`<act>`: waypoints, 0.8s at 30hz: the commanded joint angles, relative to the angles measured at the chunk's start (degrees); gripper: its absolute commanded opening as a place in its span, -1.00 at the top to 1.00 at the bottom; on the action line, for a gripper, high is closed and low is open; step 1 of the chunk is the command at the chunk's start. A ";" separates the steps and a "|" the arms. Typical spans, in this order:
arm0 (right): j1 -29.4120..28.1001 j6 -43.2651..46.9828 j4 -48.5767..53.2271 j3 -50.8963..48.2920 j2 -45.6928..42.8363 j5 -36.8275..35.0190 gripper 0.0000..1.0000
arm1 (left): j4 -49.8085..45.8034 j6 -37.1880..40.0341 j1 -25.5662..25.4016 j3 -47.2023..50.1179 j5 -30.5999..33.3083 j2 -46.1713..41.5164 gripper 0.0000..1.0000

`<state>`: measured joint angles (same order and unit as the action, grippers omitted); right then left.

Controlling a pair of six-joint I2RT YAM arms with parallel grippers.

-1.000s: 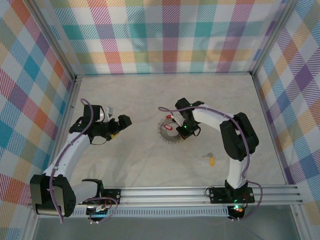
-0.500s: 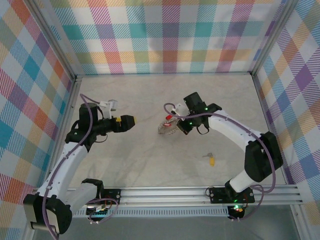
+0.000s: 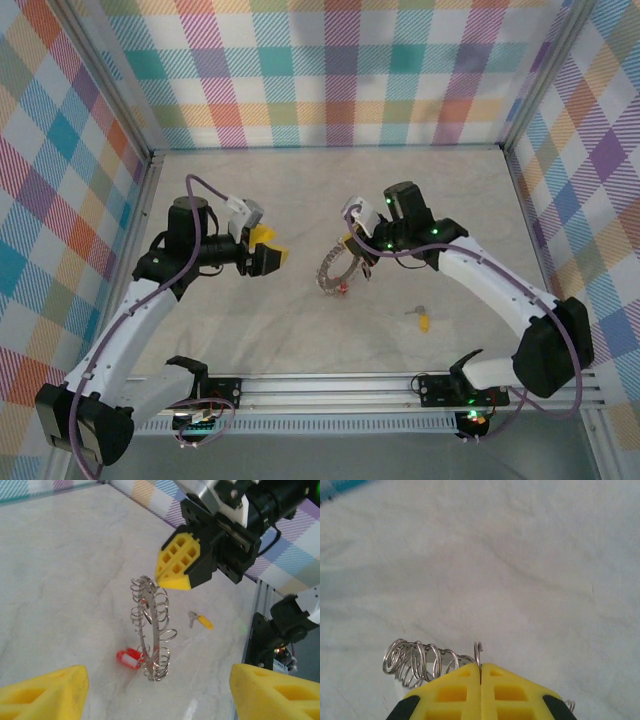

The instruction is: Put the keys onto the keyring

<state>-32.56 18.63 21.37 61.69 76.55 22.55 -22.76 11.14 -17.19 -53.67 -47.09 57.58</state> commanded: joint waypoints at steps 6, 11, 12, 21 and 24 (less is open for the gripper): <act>-0.64 -8.97 -21.09 -7.83 -7.04 10.96 1.00 | 0.96 5.30 -2.63 -0.12 0.82 -3.31 -0.31; -3.04 -9.58 -24.60 -9.40 -8.35 13.15 1.00 | 2.51 5.52 -4.31 0.26 0.88 -3.88 -0.19; -3.48 -9.35 -24.92 -9.40 -8.19 13.64 1.00 | 2.69 5.53 -4.63 0.40 1.14 -3.96 -0.18; -6.18 -9.61 -26.80 -7.08 -6.00 16.38 1.00 | -0.99 10.30 -6.43 -0.33 1.96 -2.74 -0.01; -7.05 -9.66 -25.99 -5.61 -5.13 17.25 1.00 | -3.33 12.01 -6.78 -0.95 2.04 -2.23 0.01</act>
<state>-38.85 9.43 -1.19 52.80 70.83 36.27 -23.29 19.84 -23.16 -53.65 -44.95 54.94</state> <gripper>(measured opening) 0.050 0.494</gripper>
